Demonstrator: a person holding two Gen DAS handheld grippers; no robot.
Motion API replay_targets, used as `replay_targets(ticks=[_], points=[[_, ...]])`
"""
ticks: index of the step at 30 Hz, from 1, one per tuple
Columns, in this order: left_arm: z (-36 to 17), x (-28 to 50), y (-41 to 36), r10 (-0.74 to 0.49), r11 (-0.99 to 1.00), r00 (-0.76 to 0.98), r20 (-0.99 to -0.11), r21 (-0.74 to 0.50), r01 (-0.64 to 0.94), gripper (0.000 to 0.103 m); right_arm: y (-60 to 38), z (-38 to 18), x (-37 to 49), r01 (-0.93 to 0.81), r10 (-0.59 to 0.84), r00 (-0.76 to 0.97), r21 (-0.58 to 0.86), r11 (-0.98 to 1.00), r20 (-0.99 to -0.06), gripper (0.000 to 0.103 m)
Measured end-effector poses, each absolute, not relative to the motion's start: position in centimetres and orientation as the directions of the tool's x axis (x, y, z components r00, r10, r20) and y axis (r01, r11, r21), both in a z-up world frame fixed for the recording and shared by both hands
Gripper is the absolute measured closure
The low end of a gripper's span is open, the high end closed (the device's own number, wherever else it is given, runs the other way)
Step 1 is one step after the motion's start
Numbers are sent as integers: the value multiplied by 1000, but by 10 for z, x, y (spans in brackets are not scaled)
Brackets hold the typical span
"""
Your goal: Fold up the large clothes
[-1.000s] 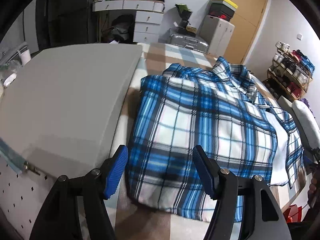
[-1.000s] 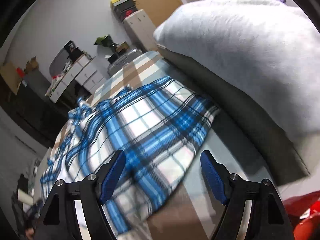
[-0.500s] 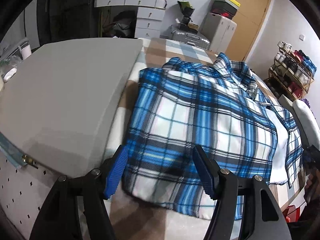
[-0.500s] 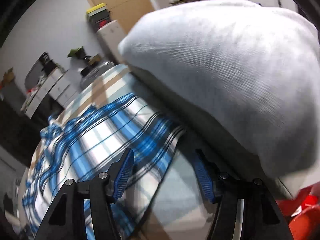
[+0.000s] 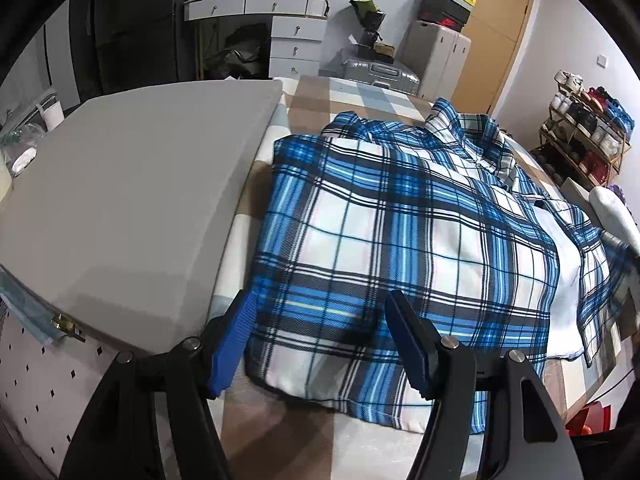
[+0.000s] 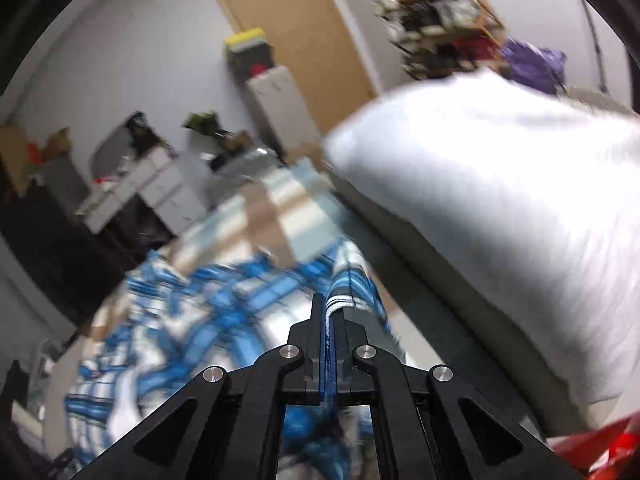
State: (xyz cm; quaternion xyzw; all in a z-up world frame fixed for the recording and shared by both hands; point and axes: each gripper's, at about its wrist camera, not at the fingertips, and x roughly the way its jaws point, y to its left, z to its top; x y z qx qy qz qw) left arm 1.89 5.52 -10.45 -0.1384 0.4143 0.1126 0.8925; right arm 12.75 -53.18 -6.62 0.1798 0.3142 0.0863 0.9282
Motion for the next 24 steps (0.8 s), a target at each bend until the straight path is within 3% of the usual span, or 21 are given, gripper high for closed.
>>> replay_targets(ticks=[6, 15, 16, 17, 18, 21, 24], points=[[-106, -2, 67, 95, 909, 649, -755, -201, -366, 41, -517, -35, 103, -155, 325, 808, 355, 922, -491, 103], [-119, 3, 70, -1, 891, 658, -753, -299, -341, 41, -512, -62, 99, -143, 331, 778, 363, 921, -534, 102], [-119, 5, 70, -14, 887, 672, -741, -319, -333, 49, -513, -64, 98, -139, 327, 777, 360, 922, -538, 102], [-118, 6, 69, -22, 883, 682, -731, -334, -330, 84, -514, -66, 97, -137, 328, 774, 363, 922, -541, 102], [-119, 9, 69, -35, 883, 683, -730, -342, -321, 102, -514, -67, 98, -133, 330, 771, 370, 920, -545, 102], [-105, 10, 63, 10, 900, 723, -690, -308, -307, 102, -513, -62, 98, -143, 332, 774, 361, 922, -539, 102], [-79, 14, 59, -24, 918, 774, -632, -320, -233, 103, -509, -47, 106, -172, 334, 792, 338, 925, -512, 102]])
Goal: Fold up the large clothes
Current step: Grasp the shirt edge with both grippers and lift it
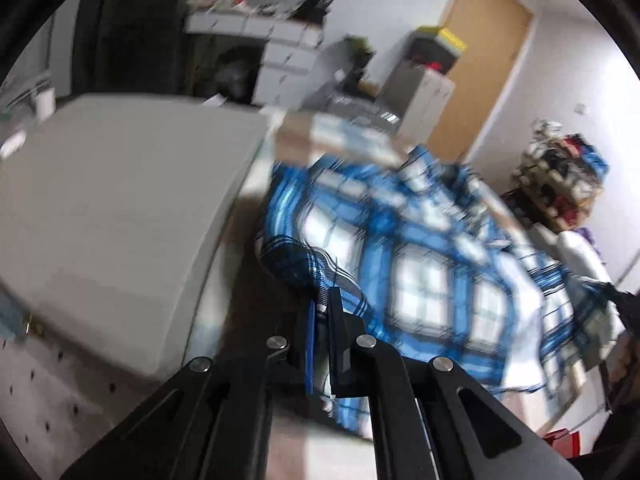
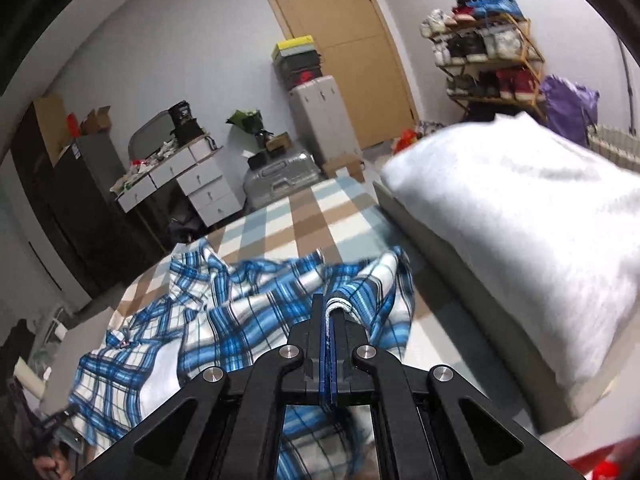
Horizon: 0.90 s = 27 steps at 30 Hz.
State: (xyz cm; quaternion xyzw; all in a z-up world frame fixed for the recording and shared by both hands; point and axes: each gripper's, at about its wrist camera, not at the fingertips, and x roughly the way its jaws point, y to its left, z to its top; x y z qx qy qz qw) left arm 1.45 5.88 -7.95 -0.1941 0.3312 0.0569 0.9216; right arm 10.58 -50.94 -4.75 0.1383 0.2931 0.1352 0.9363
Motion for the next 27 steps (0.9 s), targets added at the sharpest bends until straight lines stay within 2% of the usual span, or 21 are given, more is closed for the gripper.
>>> replay_targets(ticks=[7, 12, 16, 20, 22, 26, 27], points=[[-2, 69, 72, -110, 916, 872, -477, -388, -96, 103, -491, -8, 169, -190, 300, 822, 263, 946, -484, 103], [29, 111, 81, -101, 931, 889, -446, -358, -74, 103, -483, 17, 216, -186, 310, 824, 290, 939, -474, 103], [37, 139, 88, -83, 937, 886, -457, -338, -86, 103, -475, 25, 253, -125, 256, 832, 283, 951, -493, 103], [34, 177, 105, 17, 946, 859, -512, -271, -180, 103, -463, 21, 300, -40, 148, 829, 208, 977, -539, 103], [20, 187, 113, 91, 941, 819, -567, -221, -257, 103, -455, 7, 323, 15, 60, 821, 127, 992, -567, 103], [-9, 154, 105, 59, 958, 793, -606, -189, -216, 103, -452, -33, 340, 8, 42, 753, 72, 997, -656, 102], [-16, 143, 103, 42, 959, 783, -620, -194, -205, 103, -451, -43, 339, -19, 61, 727, 69, 997, -684, 99]])
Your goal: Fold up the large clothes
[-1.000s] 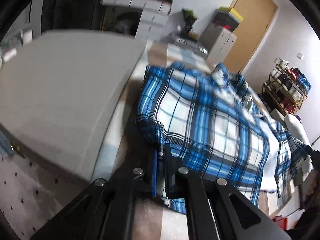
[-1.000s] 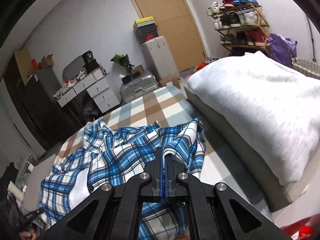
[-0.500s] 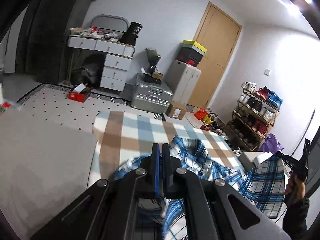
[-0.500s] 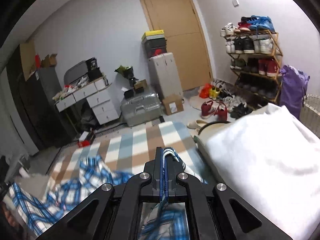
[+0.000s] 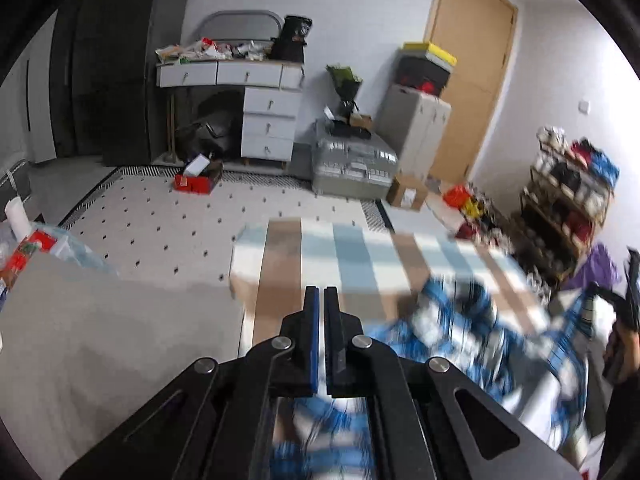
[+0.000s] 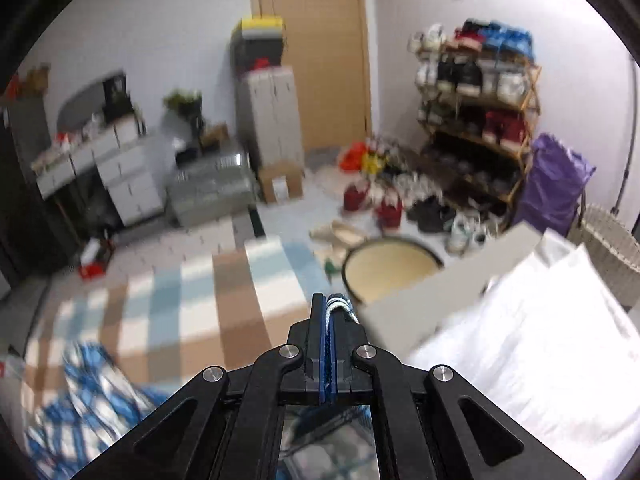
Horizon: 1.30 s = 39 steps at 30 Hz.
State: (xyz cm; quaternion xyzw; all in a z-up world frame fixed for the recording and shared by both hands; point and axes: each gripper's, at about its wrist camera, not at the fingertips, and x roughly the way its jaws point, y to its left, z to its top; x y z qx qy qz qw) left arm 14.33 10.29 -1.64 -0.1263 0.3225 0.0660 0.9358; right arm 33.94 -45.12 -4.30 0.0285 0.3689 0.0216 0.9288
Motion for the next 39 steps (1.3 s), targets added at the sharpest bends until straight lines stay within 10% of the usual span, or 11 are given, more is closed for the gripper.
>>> replay_targets(ticks=[3, 7, 18, 20, 29, 34, 36, 39], points=[[-39, 98, 99, -18, 955, 753, -657, -235, -182, 102, -445, -70, 316, -144, 134, 651, 51, 988, -748, 78], [-51, 34, 96, -21, 931, 760, -650, -289, -221, 42, -443, -69, 262, -263, 194, 676, 13, 965, -711, 45], [-63, 37, 92, -310, 820, 756, -577, -565, -95, 42, -488, -72, 156, -184, 334, 700, 292, 938, -632, 30], [-60, 51, 88, -323, 803, 758, -566, -588, -97, 103, -496, -81, 147, -124, 307, 694, 313, 942, -651, 30], [16, 125, 103, -325, 782, 850, -414, -624, -5, 103, -517, -86, 124, -72, 282, 679, 320, 945, -678, 30], [-11, 191, 129, -186, 805, 780, -597, -548, -227, 102, -520, -89, 121, -56, 270, 678, 319, 946, -684, 30], [-30, 188, 128, -176, 807, 732, -658, -523, -276, 94, -521, -94, 118, -63, 275, 665, 315, 947, -694, 30], [-46, 147, 114, -125, 831, 729, -673, -473, -294, 56, -519, -102, 111, -89, 284, 640, 298, 950, -714, 30]])
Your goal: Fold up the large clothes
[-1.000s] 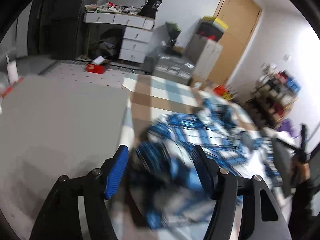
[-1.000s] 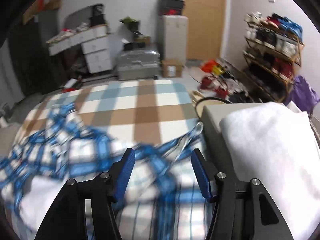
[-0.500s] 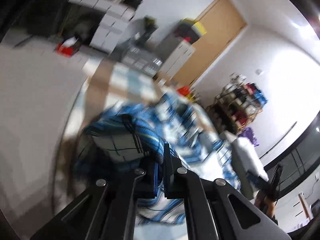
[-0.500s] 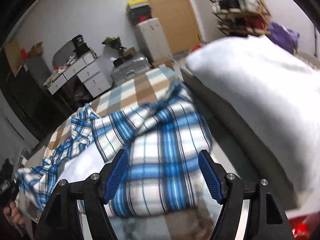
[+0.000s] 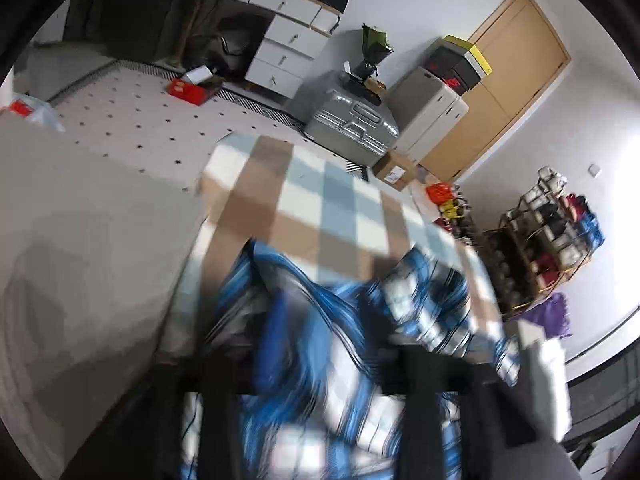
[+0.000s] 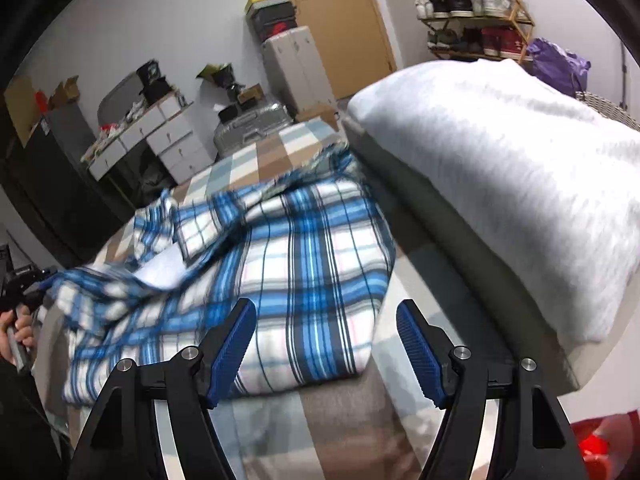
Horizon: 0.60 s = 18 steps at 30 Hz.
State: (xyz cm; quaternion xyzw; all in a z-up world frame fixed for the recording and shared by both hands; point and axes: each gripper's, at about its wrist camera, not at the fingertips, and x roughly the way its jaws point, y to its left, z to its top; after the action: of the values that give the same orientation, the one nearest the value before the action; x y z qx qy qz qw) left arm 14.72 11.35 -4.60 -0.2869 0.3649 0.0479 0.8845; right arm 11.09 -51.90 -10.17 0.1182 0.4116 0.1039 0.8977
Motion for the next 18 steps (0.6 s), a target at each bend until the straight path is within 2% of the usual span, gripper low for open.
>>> replay_targets(ticks=[1, 6, 10, 12, 14, 15, 16, 18], points=[[-46, 131, 106, -112, 849, 734, -670, -448, -279, 50, -519, -103, 109, -97, 288, 634, 296, 950, -717, 30], [-54, 54, 75, -12, 910, 724, -690, -308, -279, 49, -519, -116, 110, -92, 279, 606, 283, 955, -745, 30], [-82, 36, 56, 68, 942, 621, -781, -155, -297, 49, -525, -133, 120, -18, 277, 575, 327, 945, -770, 30], [-92, 35, 55, 88, 938, 594, -800, -135, -320, 49, -523, -142, 127, -8, 290, 567, 348, 938, -771, 33], [-102, 39, 58, 67, 931, 573, -817, -156, -330, 49, -514, -146, 132, -23, 277, 563, 320, 947, -779, 60], [-103, 40, 58, 77, 928, 566, -821, -148, -341, 49, -508, -145, 134, -43, 275, 559, 304, 952, -782, 96], [-102, 39, 57, 81, 926, 570, -818, -149, -346, 49, -503, -140, 133, -79, 289, 582, 302, 950, -760, 102], [-100, 42, 55, 95, 931, 579, -810, -134, -340, 49, -506, -120, 122, -132, 319, 666, 315, 940, -674, 102]])
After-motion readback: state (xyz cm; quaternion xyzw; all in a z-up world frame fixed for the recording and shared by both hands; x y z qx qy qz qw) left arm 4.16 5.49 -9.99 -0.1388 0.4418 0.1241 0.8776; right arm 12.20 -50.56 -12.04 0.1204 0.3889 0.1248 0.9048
